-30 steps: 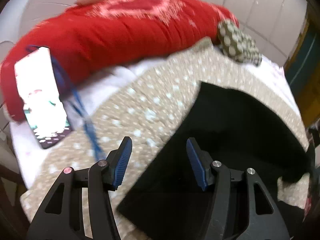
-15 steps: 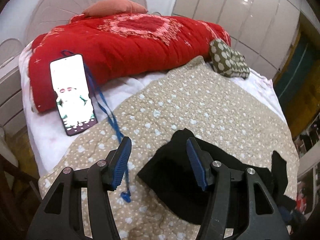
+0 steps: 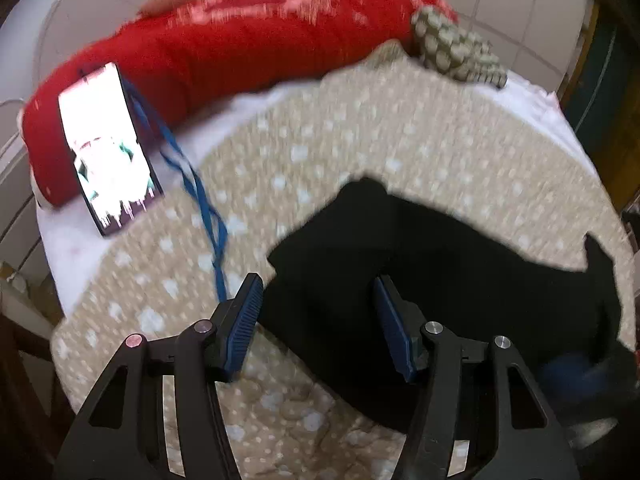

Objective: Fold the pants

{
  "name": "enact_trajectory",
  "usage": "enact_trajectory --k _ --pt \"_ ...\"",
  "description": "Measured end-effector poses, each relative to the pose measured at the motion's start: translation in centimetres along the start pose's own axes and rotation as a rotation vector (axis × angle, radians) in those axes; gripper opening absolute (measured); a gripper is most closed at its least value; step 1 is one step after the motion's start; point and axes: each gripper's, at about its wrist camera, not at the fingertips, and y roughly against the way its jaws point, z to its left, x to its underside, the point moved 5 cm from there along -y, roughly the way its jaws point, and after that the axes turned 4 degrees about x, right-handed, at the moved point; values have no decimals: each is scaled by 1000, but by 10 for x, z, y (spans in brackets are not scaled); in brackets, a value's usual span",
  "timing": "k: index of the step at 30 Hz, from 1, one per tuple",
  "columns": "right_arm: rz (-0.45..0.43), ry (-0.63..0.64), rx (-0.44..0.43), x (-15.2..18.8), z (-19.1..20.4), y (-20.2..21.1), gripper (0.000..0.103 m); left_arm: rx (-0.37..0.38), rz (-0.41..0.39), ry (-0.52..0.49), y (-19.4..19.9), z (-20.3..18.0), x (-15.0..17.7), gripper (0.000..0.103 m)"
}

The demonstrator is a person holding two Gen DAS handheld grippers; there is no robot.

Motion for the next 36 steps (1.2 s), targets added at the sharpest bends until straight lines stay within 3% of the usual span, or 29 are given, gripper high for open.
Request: enact_trajectory --k 2,3,6,7,9,10,12,15,17,19,20,22,25,29,31,33,36 --pt "-68 -30 88 -10 -23 21 41 12 4 15 -4 3 5 57" --pt "-96 -66 179 -17 -46 32 42 20 2 26 -4 5 5 57" --pt "-60 -160 335 -25 -95 23 42 25 0 32 -3 5 3 57" --pt "-39 -187 346 -25 -106 14 42 23 -2 30 -3 5 3 57" --pt "5 -216 315 -24 -117 -6 8 23 -2 31 -3 6 2 57" --pt "20 -209 306 -25 -119 -14 8 30 -5 39 -2 9 2 57" --pt "4 -135 390 -27 -117 -17 7 35 -33 58 4 17 -1 57" --pt "28 -170 430 -22 -121 -22 8 7 -35 95 8 30 -7 57" --pt "-8 -145 449 -28 -111 -12 12 -15 -52 102 13 39 -10 57" --pt "-91 -126 416 -37 -90 11 18 -36 -61 111 18 48 -12 57" --pt "-121 -97 336 -41 -71 17 19 -35 -65 120 19 52 -13 57" --pt "-110 -18 186 -40 -33 16 21 -33 -77 143 23 60 -15 57" --pt "-71 177 79 -29 29 -9 23 -30 -79 159 26 65 -17 57" --pt "-20 320 72 -20 72 -51 23 -45 -89 136 32 65 -18 57" --pt "-3 372 148 -19 75 -73 23 -46 -93 132 33 67 -19 57" --pt "35 364 151 -15 70 -85 4 -35 -91 146 34 70 -20 57" --pt "57 299 68 -21 71 -78 0 -18 -104 160 41 74 -23 57"
